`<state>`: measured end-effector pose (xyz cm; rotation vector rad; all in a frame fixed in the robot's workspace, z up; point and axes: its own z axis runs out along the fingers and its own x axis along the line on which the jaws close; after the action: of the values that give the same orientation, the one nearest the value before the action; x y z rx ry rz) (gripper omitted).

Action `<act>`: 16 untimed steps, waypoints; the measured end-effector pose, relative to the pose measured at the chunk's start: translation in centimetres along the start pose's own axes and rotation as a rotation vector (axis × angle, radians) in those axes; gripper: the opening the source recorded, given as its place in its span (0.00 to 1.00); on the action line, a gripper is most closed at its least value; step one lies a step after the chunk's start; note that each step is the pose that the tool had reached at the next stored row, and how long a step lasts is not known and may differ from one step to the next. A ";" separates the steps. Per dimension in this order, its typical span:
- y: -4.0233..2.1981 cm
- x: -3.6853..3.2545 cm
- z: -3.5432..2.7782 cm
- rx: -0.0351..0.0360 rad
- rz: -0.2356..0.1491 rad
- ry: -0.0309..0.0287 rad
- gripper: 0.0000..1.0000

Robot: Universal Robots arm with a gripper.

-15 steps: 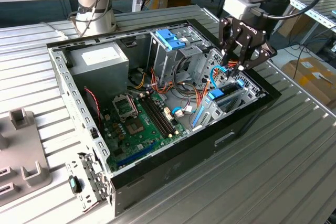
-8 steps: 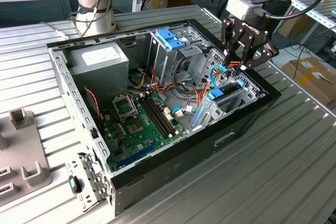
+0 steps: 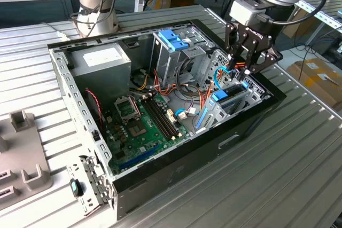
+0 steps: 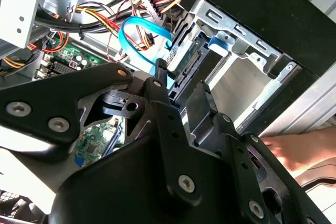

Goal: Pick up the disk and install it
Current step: 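Insert the first disk wire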

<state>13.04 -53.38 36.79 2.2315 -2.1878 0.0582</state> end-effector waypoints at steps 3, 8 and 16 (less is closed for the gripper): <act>0.00 -0.01 0.07 0.0000 0.000 0.0000 0.43; 0.00 0.00 0.11 -0.0001 0.000 0.0024 0.43; 0.00 0.00 0.12 -0.0001 0.000 0.0028 0.28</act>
<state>13.04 -53.38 36.68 2.2302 -2.1862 0.0612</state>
